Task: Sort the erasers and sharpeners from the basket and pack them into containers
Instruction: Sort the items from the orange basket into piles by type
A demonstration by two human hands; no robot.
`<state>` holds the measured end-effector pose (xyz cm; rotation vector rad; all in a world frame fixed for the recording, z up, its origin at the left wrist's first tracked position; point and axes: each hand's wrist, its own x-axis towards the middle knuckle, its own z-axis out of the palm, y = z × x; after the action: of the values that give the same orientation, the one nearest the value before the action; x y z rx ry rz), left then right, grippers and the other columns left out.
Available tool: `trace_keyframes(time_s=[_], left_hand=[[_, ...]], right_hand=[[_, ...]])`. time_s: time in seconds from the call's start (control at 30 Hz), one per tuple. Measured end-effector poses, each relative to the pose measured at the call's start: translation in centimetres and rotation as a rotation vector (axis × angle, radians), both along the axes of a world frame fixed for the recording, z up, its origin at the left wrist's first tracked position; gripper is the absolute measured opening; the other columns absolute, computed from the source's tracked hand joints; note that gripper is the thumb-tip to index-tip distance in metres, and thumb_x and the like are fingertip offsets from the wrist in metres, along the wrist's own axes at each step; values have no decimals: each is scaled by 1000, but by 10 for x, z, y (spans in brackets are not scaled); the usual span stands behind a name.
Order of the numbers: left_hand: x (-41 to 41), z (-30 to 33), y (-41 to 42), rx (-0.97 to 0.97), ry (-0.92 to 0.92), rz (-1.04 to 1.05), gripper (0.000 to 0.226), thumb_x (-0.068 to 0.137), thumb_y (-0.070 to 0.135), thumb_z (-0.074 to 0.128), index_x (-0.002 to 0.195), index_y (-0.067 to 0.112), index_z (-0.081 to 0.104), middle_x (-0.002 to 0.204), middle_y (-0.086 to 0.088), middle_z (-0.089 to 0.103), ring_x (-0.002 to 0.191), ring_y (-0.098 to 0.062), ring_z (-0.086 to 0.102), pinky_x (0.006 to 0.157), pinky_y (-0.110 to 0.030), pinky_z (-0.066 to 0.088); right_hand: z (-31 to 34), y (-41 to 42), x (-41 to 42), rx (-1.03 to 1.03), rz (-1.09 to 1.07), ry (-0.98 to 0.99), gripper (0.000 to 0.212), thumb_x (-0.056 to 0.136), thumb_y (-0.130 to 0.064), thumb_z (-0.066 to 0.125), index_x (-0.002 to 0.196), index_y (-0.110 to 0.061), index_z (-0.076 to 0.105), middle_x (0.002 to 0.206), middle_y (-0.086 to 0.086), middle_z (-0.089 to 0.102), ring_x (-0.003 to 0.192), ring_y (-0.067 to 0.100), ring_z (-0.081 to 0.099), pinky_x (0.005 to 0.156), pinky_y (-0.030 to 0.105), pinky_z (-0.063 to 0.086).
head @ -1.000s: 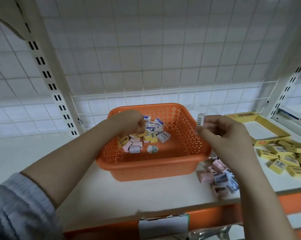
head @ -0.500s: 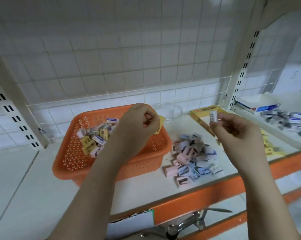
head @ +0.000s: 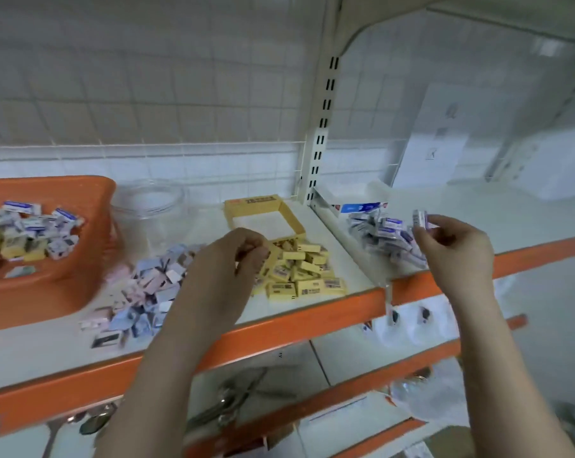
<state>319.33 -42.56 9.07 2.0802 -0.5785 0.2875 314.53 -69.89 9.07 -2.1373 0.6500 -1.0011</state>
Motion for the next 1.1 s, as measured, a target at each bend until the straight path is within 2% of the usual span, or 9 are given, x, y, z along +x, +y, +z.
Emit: trace_keyframes(time_s=[0.13,0.23,0.5,0.57,0.67,0.73,0.87,0.97,1.1], left_hand=[[-3,-2,-29,42,-21,64,14,94,20,50,100,23,63,75,19,57,72,7,51,61,0,36],[-1,-4,-39,69,-32,76,20,95,22,50,105,19,67,75,19,56,70,8,49,60,1,34],[13,-22,-39,65,27,218,21,93,22,53,105,15,69,76,11,57,66,7,46,55,-1,34],[18,-30,-40,72,81,242,21,92,23,56,107,14,69,80,5,61,66,5,48,55,-4,33],[26,-42,-46,86,181,277,19,89,25,62,104,16,69,81,4,62,79,-12,57,71,-22,41],[28,-48,-51,82,196,299,17,87,25,64,100,16,70,76,9,57,85,-16,59,77,-25,42],[30,-51,-59,107,193,329,21,89,26,62,105,16,69,89,4,64,73,-6,51,57,-13,34],[33,-52,-61,94,168,334,19,88,24,63,103,16,70,97,-2,69,81,-11,55,67,-19,38],[32,-34,-39,67,102,395,15,89,25,60,95,17,71,88,0,69,79,-15,60,69,-25,42]], right_hand=[[-14,-52,17,43,-97,106,27,85,-21,66,107,-6,68,84,13,70,86,27,64,64,23,33],[-29,-71,30,58,-116,146,27,83,-23,68,103,-5,68,95,16,71,90,28,65,71,24,38],[-59,-68,42,0,-91,110,27,85,-24,68,98,-1,65,92,15,69,89,29,62,67,24,34],[-64,-66,40,-19,-94,67,24,85,-21,67,95,0,66,89,16,68,87,31,61,72,30,40],[-65,-60,34,-48,-114,-20,14,84,-14,60,89,-3,68,85,15,68,84,32,61,73,34,43],[-62,-46,28,-28,-48,-82,10,83,-11,59,85,-6,68,81,10,68,78,24,62,71,30,45],[-54,-7,13,51,132,-142,11,82,-3,62,84,-9,71,64,-9,61,62,-7,56,61,4,38],[-45,16,9,66,279,-134,15,82,-3,62,87,-13,71,64,-13,60,62,-3,56,61,3,39],[-13,46,15,27,486,-80,11,85,-11,63,90,-19,69,66,-5,63,66,7,57,61,7,42]])
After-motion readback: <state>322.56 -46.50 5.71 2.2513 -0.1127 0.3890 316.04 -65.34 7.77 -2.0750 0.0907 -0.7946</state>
